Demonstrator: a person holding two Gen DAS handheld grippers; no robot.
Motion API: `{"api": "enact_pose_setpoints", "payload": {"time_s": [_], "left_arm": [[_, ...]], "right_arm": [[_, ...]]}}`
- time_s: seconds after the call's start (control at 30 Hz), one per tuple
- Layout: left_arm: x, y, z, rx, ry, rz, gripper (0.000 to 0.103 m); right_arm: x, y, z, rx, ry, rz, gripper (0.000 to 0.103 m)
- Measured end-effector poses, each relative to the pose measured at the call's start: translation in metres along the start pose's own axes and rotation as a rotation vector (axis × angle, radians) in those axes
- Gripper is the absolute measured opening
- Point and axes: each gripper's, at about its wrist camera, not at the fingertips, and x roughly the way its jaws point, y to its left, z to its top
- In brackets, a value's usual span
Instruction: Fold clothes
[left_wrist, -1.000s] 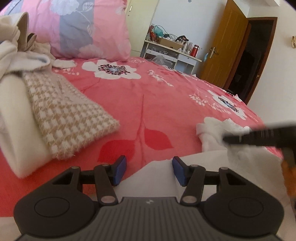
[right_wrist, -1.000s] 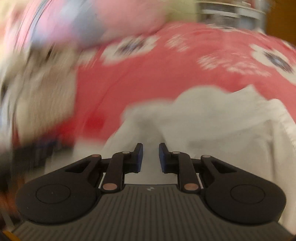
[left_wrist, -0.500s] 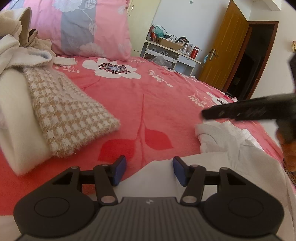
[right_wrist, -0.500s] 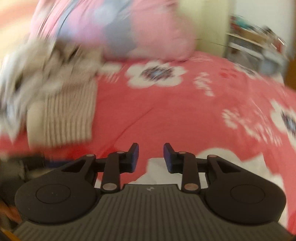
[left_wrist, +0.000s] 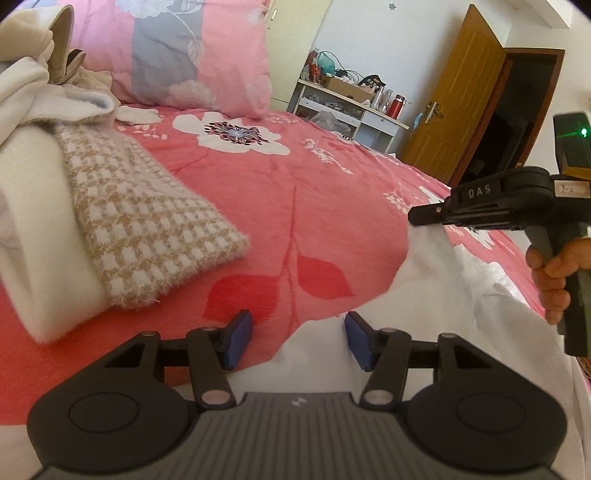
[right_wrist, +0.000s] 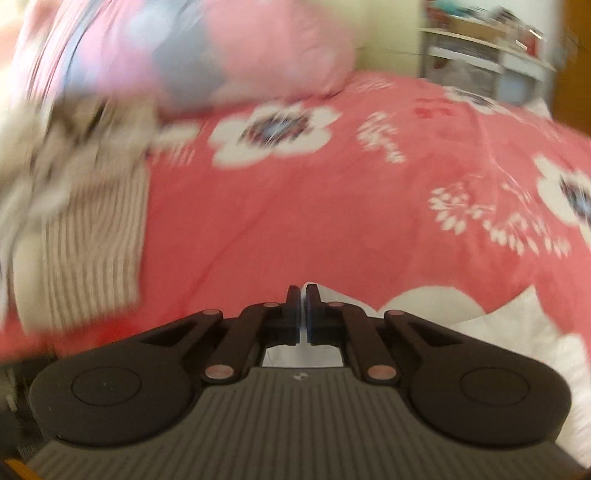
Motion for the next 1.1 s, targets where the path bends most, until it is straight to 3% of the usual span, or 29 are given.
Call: {"api": "enact_pose_setpoints", "payload": {"time_s": [0.07,0.37,0.53,0.6,0.77,0.87,0.97,1.03,1.1], "left_arm": [[0.0,0.0,0.0,0.0,-0.001,0.002,0.057],[0.0,-0.001,0.001,-0.004,-0.005,0.02,0.056],[0.0,0.0,0.0,-0.011,-0.005,0.016,0.056],[0.0,0.0,0.001,-0.012,-0.006,0.015,0.056],[0.001,0.003,0.0,-0.022,-0.007,0.006,0.056],[-0.002,0.005,0.001,-0.037,-0.017,-0.009,0.057],[-0.009,0.009,0.003,-0.062,-0.045,-0.033,0.061],[-0.02,0.008,0.004,-0.066,-0.079,-0.057,0.062],[-0.032,0.003,0.006,-0.058,-0.102,-0.073,0.062]], "right_arm": [[0.003,-0.013,-0.002,0.09,-0.028,0.012,0.001],[0.031,-0.015,-0.01,0.118,-0.064,-0.012,0.001],[0.044,-0.031,-0.014,0.215,-0.099,-0.045,0.004],[0.024,-0.049,-0.009,0.306,-0.205,-0.044,0.005],[-0.058,-0.092,-0.004,0.476,-0.308,-0.015,0.007],[-0.132,-0.103,-0.021,0.497,-0.3,-0.022,0.007],[-0.235,-0.108,-0.06,0.519,-0.305,-0.041,0.008],[-0.311,-0.104,-0.101,0.525,-0.317,-0.094,0.016],[-0.374,-0.098,-0.145,0.542,-0.32,-0.147,0.035]]}}
